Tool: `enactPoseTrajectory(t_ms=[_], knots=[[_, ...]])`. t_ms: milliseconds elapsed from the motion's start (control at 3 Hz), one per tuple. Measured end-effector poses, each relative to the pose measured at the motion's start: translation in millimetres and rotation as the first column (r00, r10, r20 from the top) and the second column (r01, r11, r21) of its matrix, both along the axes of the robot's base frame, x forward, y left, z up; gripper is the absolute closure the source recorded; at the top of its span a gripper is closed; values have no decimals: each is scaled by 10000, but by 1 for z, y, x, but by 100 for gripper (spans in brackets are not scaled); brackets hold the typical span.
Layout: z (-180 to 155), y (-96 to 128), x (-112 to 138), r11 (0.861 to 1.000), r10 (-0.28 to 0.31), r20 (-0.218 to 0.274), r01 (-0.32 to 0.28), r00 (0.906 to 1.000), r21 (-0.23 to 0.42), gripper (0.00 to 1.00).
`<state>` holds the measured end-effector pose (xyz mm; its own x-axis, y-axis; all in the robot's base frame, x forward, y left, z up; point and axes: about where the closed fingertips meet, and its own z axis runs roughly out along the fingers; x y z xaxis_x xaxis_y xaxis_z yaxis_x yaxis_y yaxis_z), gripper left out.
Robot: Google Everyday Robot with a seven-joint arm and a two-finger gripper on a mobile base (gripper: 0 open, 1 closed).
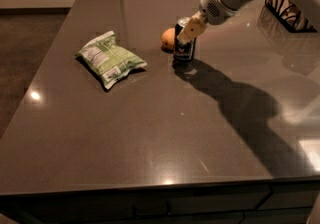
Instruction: Move pepsi can near orange
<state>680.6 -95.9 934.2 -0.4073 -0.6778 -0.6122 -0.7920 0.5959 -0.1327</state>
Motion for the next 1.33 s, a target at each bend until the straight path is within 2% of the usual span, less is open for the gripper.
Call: enactPoseTrajectory(t_ms=[667,1000,1333], knots=[[-13,-6,12,10000,-44,218,45,9998,-25,15],[-15,-4,13,10000,-19,197,20,9998,-25,0],[-15,-4,13,10000,-18,196,19,9998,-25,0]])
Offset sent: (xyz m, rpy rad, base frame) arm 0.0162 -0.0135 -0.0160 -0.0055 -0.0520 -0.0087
